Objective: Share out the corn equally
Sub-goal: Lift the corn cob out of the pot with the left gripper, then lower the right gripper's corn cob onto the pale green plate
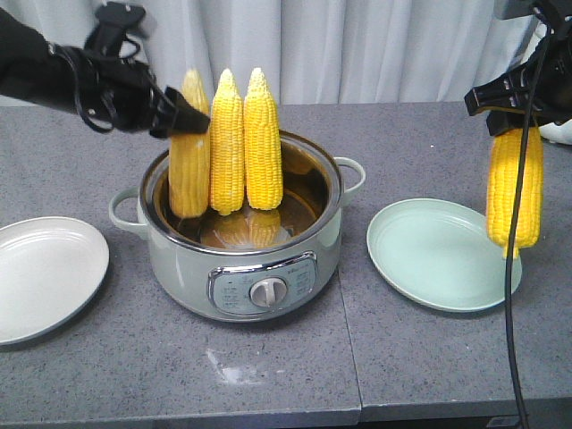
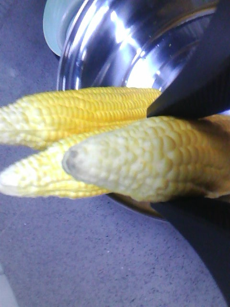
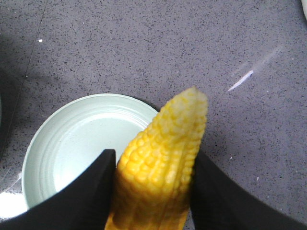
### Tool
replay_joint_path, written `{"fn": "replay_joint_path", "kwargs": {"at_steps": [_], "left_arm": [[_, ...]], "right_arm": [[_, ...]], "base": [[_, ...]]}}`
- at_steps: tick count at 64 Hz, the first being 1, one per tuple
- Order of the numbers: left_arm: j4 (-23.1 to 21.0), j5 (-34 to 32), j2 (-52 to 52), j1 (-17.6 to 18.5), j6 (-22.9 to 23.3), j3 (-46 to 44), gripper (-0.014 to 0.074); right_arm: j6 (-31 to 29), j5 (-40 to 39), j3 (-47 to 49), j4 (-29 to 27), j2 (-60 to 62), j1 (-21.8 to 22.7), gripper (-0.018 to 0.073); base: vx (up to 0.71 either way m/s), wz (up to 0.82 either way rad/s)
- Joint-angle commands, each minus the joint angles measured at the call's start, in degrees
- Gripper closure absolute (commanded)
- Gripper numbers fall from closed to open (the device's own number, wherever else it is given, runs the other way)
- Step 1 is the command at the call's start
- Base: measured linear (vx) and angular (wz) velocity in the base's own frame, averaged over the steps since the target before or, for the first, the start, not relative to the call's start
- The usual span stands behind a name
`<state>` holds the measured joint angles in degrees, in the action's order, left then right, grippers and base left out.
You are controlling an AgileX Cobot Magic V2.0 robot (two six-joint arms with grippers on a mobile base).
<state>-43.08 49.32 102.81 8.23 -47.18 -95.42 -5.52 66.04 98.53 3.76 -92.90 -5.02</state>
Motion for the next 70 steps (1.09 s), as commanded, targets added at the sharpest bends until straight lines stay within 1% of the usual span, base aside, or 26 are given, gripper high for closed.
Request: {"fn": "replay_joint_path", "kwargs": {"at_steps": [1,5,15,17,20,22,28,29,31,32,33,35,36,40,43,44,47,52,57,63,70], "left_arm": [[-2.94,-0.89,-6.01,0.36,0.37,-3.59,0.0433],[-2.67,-0.09,-7.6,0.36,0.37,-4.32,0.0433],[0.06,2.53,-11.97,0.36,0.61,-5.18,0.0433],[0.93,2.77,-12.77,0.36,1.13,-5.18,0.0433],[3.47,2.83,-14.16,0.36,3.54,-5.18,0.0433],[6.16,2.77,-15.14,0.36,6.2,-5.18,0.0433],[16.33,2.31,-17.42,0.36,15.19,-5.18,0.0433],[19.14,2.31,-17.88,0.36,17.44,-5.18,0.0433],[23.05,2.31,-18.4,0.36,20.44,-5.18,0.0433],[26.02,2.39,-18.62,0.36,21.94,-5.18,0.0433],[27.97,2.39,-18.88,0.36,24.26,-5.18,0.0433],[31.91,2.81,-19.37,0.36,27.46,-5.18,0.0433],[34.79,3.06,-19.66,0.36,29.93,-5.18,0.0433],[42.08,3.71,-20.28,0.36,36.51,-5.18,0.0433],[48.54,4.04,-20.42,0.36,41.62,-5.18,0.0433],[50.05,4.11,-20.41,0.36,43.56,-5.18,0.0433],[54.09,4.62,-20.35,0.36,47.18,-5.18,0.0433],[60.45,6.08,-20.23,0.36,51.49,-5.18,0.0433],[63.51,7.26,-20.23,0.36,54.31,-5.18,0.0433],[63.52,8.08,-20.36,0.36,55.8,-5.18,0.0433],[63.42,8.35,-20.36,0.36,55.8,-5.18,0.0433]], "right_arm": [[-0.02,-2.39,1.7,0.53,2.35,0.26,0.0355],[-0.02,-2.39,1.7,0.53,2.35,0.26,0.0355],[-0.02,-2.39,1.7,0.53,2.35,0.26,0.0355],[-0.02,-2.39,1.7,0.53,2.35,0.26,0.0355],[-0.02,-2.39,1.7,0.53,2.35,0.26,0.0355],[-0.02,-2.39,1.7,0.53,2.35,0.26,0.0355],[-0.02,-2.39,1.7,0.53,2.35,0.26,0.0355],[-0.02,-2.39,1.7,0.53,2.35,0.26,0.0355],[-0.02,-2.39,1.7,0.53,2.35,0.26,0.0355],[-0.02,-2.39,1.7,0.53,2.35,0.26,0.0355],[-0.02,-2.39,1.7,0.53,2.35,0.26,0.0355],[-0.02,-2.39,1.7,0.53,2.35,0.26,0.0355],[-0.02,-2.39,1.7,0.53,2.35,0.26,0.0355],[-0.02,-2.39,1.7,0.53,2.35,0.26,0.0355],[-0.02,-2.39,1.7,0.53,2.35,0.26,0.0355],[-0.02,-2.39,1.7,0.53,2.35,0.26,0.0355],[-0.02,-2.39,1.7,0.53,2.35,0.26,0.0355],[-0.02,-2.39,1.7,0.53,2.35,0.26,0.0355],[-0.02,-2.39,1.7,0.53,2.35,0.26,0.0355],[-0.02,-2.39,1.7,0.53,2.35,0.26,0.0355],[-0.02,-2.39,1.7,0.53,2.35,0.26,0.0355]], "base": [[0.0,0.0],[0.0,0.0],[0.0,0.0],[0.0,0.0],[0.0,0.0],[0.0,0.0],[0.0,0.0],[0.0,0.0],[0.0,0.0],[0.0,0.0],[0.0,0.0],[0.0,0.0],[0.0,0.0],[0.0,0.0],[0.0,0.0],[0.0,0.0],[0.0,0.0],[0.0,0.0],[0.0,0.0],[0.0,0.0],[0.0,0.0]]}}
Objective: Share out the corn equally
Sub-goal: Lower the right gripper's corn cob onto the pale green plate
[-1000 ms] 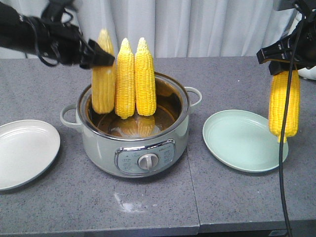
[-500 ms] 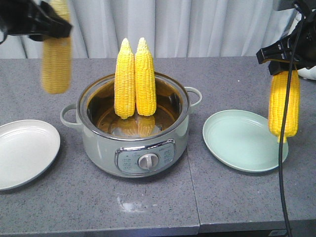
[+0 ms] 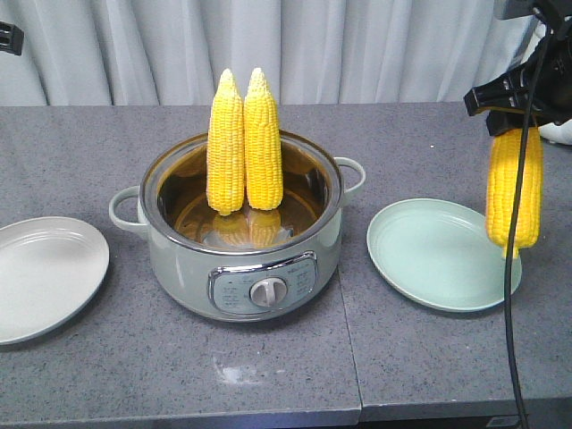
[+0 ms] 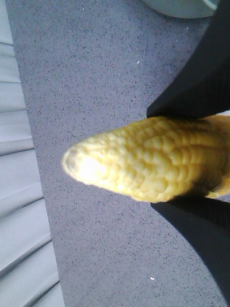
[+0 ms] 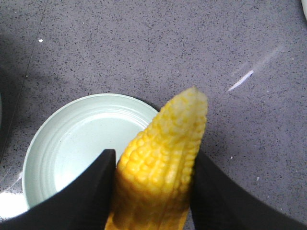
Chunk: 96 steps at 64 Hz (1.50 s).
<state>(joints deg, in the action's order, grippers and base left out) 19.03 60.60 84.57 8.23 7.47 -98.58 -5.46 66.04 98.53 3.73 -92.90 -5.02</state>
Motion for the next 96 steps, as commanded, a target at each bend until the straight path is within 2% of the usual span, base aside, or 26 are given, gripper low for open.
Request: {"fn": "replay_joint_path", "kwargs": {"at_steps": [1,29,48,64,79,96], "left_arm": [[1.31,-2.93,-2.12,0.36,1.14,-2.02,0.0433],[0.7,-2.87,-2.12,0.36,1.14,-2.02,0.0433],[0.84,-2.93,-2.12,0.36,1.14,-2.02,0.0433],[0.84,-2.93,-2.12,0.36,1.14,-2.02,0.0433],[0.84,-2.65,-2.12,0.36,1.14,-2.02,0.0433],[0.84,-2.65,-2.12,0.36,1.14,-2.02,0.0433]], "right_arm": [[-0.07,-2.39,1.7,0.55,2.35,0.26,0.0355],[-0.79,-3.9,1.7,-0.09,1.96,0.26,0.0355],[-2.14,-2.84,1.81,-1.46,-6.08,0.26,0.0348],[-6.4,5.21,8.88,-9.29,-14.51,0.26,0.034],[-7.67,7.33,11.14,-9.51,-17.34,0.26,0.0331],[-5.63,7.44,10.86,-9.33,-18.31,0.26,0.032]], "base": [[0.0,0.0],[0.0,0.0],[0.0,0.0],[0.0,0.0],[0.0,0.0],[0.0,0.0]]}}
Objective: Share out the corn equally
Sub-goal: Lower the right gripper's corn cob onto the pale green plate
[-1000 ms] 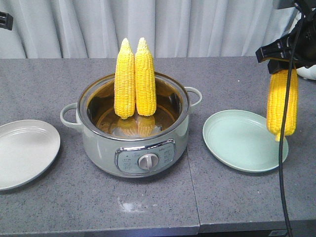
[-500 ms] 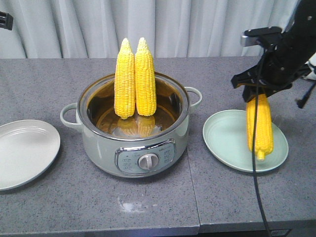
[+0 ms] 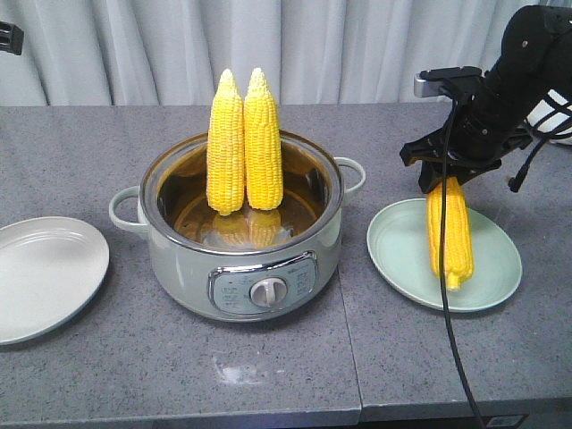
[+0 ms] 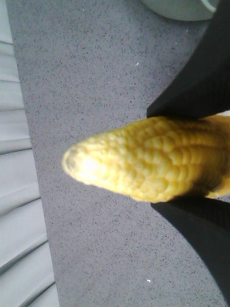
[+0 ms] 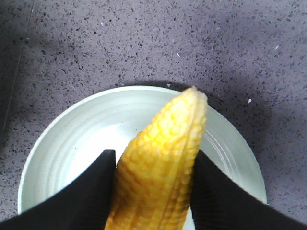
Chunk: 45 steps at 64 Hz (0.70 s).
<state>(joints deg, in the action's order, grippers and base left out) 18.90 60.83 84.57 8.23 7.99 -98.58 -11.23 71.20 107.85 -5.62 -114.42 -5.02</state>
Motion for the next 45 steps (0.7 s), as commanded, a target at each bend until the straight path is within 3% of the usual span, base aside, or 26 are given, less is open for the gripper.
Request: {"fn": "replay_joint_path", "kwargs": {"at_steps": [1,45], "left_arm": [[0.97,-2.88,-2.12,0.36,0.62,-2.02,0.0433],[0.97,-2.75,-2.12,0.36,0.62,-2.02,0.0433]], "right_arm": [[0.31,2.27,1.54,0.33,3.21,0.26,0.0319],[0.39,2.27,-1.81,0.88,2.38,0.26,0.0299]], "base": [[0.0,0.0],[0.0,0.0]]}}
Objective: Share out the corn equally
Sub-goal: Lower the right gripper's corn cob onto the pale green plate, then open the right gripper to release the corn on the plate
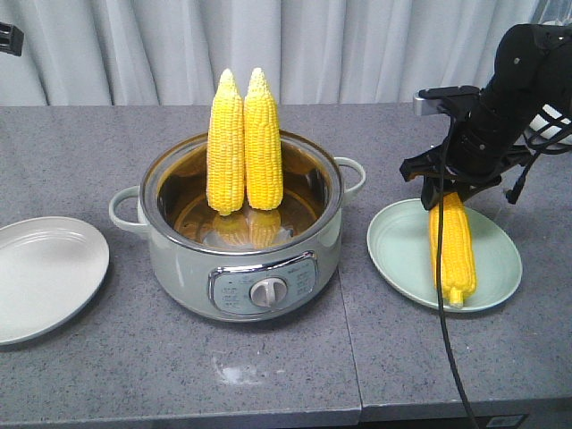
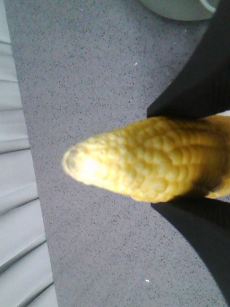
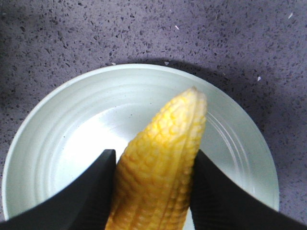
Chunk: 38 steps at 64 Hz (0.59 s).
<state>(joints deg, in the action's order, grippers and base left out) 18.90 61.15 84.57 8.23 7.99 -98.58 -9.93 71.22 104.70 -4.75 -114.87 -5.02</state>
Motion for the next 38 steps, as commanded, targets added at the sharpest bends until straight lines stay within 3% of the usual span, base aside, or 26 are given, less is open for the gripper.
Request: {"fn": "replay_joint_path", "kwargs": {"at_steps": [1,24,38], "left_arm": [[0.97,-3.14,-2.12,0.36,0.62,-2.02,0.0433],[0.97,-3.14,-2.12,0.36,0.62,-2.02,0.0433],[0.97,-3.14,-2.12,0.36,0.62,-2.02,0.0433]], "right_arm": [[-1.07,2.26,1.34,0.01,2.83,0.26,0.0295],[-2.13,2.15,1.34,0.17,2.78,0.26,0.0134],[-2.13,2.15,1.34,0.17,2.78,0.26,0.011]], "base": [[0.0,0.0],[0.0,0.0],[0.0,0.0]]}}
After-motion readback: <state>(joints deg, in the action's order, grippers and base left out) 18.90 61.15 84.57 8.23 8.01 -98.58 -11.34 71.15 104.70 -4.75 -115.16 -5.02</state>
